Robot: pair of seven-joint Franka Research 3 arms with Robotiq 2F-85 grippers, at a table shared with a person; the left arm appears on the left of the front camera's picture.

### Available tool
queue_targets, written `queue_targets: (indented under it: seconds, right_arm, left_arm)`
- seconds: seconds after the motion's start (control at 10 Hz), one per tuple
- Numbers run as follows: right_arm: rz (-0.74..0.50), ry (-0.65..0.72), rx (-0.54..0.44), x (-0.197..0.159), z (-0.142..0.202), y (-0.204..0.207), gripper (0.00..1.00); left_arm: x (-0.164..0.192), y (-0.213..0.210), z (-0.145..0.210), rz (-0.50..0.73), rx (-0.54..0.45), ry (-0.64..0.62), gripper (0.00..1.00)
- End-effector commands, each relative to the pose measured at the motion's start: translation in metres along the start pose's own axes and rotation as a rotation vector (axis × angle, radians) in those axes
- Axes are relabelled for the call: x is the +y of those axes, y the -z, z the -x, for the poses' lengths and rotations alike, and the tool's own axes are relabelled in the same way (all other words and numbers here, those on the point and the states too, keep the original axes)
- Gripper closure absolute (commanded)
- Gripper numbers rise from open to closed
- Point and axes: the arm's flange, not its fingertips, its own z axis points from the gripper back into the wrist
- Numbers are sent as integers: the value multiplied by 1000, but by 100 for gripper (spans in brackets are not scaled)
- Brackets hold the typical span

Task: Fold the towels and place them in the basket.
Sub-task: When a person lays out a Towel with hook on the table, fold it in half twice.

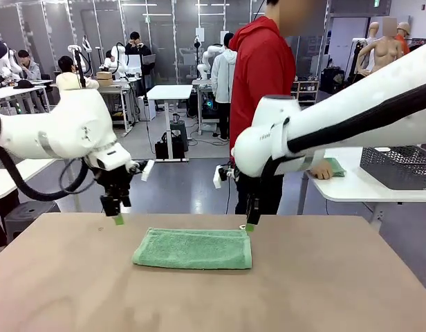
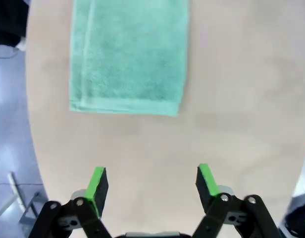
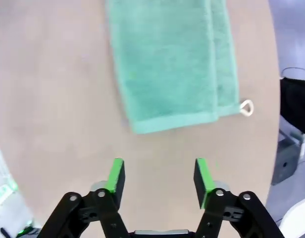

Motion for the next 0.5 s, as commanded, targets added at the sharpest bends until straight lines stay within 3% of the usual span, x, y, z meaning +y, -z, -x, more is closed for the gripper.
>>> queue_targets:
  seconds: [0.0,0.2,0.4]
  right_arm:
    - [-65,126,-29,23,21,-25,18]
    - [-226,456,-126,41,37,-37,18]
    - [-394,806,-121,46,46,-37,18]
  left_arm:
    - [-9,-14,25,33,-49,21,11]
    - [-15,-15,38,37,-90,14,11]
    - [-14,-16,40,30,-104,29,11]
